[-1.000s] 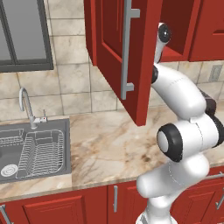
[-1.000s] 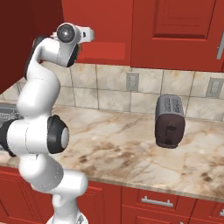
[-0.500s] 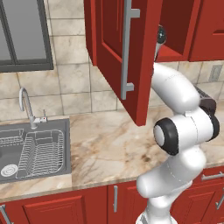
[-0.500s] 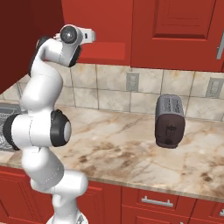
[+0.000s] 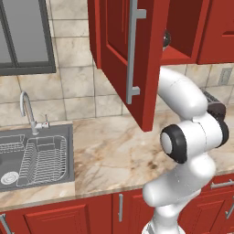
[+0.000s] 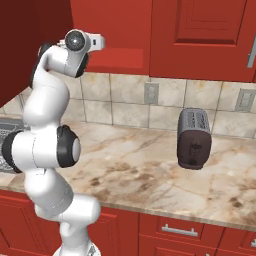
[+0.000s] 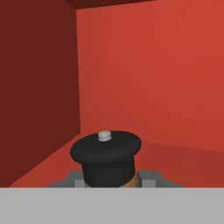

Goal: Retrieve the shaker from the cabinet and place it next the steak on a plate on the dining table.

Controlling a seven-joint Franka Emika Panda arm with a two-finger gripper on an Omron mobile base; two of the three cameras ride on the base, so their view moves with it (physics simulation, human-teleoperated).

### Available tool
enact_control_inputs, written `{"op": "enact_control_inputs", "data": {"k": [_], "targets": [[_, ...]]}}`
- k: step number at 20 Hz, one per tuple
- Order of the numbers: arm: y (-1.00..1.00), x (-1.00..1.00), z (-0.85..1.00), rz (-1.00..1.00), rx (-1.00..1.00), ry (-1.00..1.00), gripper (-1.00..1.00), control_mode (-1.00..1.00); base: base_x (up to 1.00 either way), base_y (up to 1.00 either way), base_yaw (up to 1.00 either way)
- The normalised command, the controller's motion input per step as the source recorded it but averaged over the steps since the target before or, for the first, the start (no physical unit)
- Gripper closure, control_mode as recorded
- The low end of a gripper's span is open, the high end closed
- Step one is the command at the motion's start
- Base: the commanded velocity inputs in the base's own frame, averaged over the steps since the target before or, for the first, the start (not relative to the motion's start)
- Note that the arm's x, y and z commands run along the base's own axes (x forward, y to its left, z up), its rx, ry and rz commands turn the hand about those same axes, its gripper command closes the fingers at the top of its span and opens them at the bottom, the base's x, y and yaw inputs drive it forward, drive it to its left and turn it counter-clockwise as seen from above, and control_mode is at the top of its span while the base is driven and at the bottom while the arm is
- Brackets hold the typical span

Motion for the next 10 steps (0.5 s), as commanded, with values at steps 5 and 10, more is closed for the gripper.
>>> {"op": "enact_control_inputs", "data": {"k": [5,10], "targets": [[0.0,-1.0,0.17,0.0,0.0,-0.02,1.0,-1.0,0.0,0.0,0.0],[0.0,-1.0,0.16,0.0,0.0,0.0,1.0,-1.0,0.0,0.0,0.0]]}}
